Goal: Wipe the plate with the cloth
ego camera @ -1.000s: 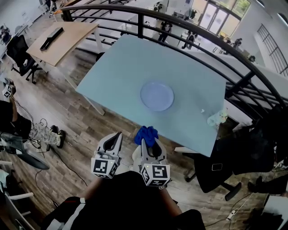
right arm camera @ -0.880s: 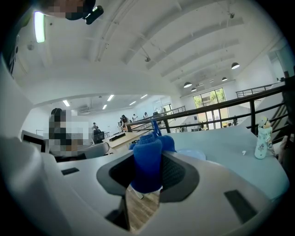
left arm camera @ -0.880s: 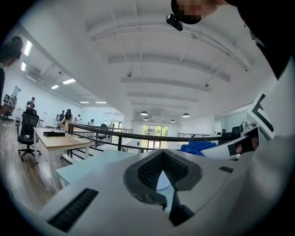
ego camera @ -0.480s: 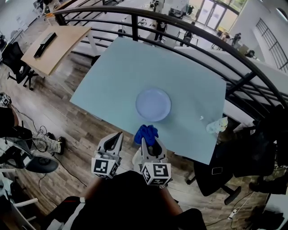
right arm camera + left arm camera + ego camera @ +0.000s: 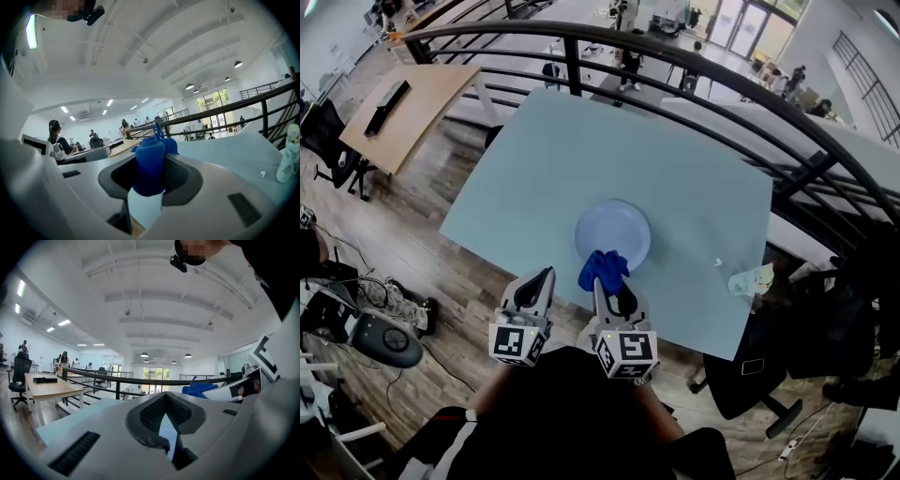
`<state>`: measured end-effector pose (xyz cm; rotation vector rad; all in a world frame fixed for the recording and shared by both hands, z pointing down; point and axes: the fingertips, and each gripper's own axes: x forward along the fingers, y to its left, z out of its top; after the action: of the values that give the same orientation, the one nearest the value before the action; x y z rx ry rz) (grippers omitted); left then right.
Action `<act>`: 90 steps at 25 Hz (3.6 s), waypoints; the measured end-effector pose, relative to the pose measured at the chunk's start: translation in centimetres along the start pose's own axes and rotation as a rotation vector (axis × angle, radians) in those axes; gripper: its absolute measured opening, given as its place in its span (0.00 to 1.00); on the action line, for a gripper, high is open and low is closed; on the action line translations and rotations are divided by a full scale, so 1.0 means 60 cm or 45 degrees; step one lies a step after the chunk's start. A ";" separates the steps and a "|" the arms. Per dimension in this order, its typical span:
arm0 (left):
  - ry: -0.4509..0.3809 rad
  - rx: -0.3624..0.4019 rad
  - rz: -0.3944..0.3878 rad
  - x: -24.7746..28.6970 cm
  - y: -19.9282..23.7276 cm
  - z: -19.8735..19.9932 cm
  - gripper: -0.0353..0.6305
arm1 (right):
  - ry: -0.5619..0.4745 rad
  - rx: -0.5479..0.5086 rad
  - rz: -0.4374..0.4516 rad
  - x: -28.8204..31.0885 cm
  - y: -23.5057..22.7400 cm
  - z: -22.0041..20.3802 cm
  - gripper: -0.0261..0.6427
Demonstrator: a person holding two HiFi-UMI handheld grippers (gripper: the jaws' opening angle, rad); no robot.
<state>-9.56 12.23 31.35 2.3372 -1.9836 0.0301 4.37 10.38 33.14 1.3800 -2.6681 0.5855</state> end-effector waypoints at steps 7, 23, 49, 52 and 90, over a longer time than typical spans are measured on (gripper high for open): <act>-0.034 -0.001 -0.010 0.057 -0.004 0.008 0.05 | -0.021 -0.022 -0.010 0.029 -0.037 0.023 0.22; 0.006 0.001 -0.080 0.138 -0.004 -0.012 0.05 | -0.023 0.013 -0.138 0.063 -0.118 0.039 0.22; 0.234 -0.002 -0.238 0.310 0.071 -0.146 0.05 | 0.200 0.115 -0.312 0.244 -0.201 -0.063 0.22; 0.259 0.013 -0.263 0.331 0.077 -0.166 0.05 | 0.221 0.127 -0.335 0.266 -0.216 -0.078 0.22; 0.382 -0.025 -0.362 0.433 0.047 -0.270 0.05 | 0.676 0.206 -0.387 0.423 -0.288 -0.296 0.22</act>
<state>-7.52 -12.65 49.29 2.4093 -1.4997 0.3214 1.41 -11.59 60.82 1.3870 -1.9913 0.9824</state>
